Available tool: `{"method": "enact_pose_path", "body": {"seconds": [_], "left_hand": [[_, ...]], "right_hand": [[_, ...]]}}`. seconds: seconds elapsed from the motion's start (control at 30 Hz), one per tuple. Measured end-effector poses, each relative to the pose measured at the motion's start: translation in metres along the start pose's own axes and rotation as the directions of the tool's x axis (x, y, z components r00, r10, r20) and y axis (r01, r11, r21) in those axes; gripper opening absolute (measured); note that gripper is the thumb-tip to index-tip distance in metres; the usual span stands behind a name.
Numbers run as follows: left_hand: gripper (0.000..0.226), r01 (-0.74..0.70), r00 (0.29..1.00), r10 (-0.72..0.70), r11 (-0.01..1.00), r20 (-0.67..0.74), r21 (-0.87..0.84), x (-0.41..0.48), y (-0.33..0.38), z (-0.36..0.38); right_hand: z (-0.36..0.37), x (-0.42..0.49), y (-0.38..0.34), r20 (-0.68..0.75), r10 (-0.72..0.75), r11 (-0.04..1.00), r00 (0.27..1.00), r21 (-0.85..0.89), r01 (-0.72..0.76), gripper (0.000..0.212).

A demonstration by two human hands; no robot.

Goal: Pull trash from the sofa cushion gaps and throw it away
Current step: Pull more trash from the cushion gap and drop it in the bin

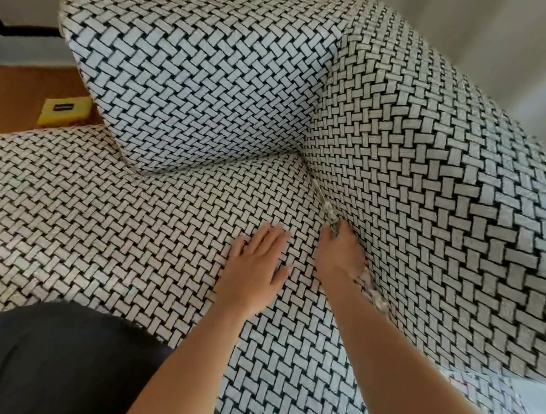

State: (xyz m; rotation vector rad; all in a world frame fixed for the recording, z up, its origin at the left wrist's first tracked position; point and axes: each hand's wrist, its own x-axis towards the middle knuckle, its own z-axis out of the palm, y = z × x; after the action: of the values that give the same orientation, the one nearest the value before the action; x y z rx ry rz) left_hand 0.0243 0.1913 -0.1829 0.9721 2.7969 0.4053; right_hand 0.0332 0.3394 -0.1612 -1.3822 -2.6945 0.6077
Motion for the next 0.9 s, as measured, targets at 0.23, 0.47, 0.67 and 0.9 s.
{"method": "enact_pose_path", "body": {"seconds": [0.23, 0.47, 0.67, 0.9], "left_hand": [[0.057, -0.08, 0.997, 0.081, 0.995, -0.005, 0.057, 0.068, 0.005, -0.001], [0.059, -0.064, 0.998, 0.065, 0.994, -0.014, 0.09, 0.126, 0.012, -0.001], [0.062, 0.042, 0.999, -0.042, 0.997, 0.013, 0.063, 0.172, 0.016, -0.003], [0.061, 0.027, 0.996, -0.028, 1.0, 0.079, 0.013, 0.195, 0.011, -0.008]], "right_hand": [[0.003, 0.021, -0.001, 0.164, 0.11, 0.974, 0.98, 0.178, -0.139, 0.041], [0.007, 0.038, -0.006, 0.252, 0.1, 0.958, 0.963, 0.237, -0.162, 0.037], [0.009, 0.05, -0.009, 0.396, 0.125, 0.845, 0.91, 0.438, -0.307, 0.03], [0.017, 0.051, -0.015, 0.412, 0.204, 0.62, 0.888, 0.648, -0.442, 0.023]]}}
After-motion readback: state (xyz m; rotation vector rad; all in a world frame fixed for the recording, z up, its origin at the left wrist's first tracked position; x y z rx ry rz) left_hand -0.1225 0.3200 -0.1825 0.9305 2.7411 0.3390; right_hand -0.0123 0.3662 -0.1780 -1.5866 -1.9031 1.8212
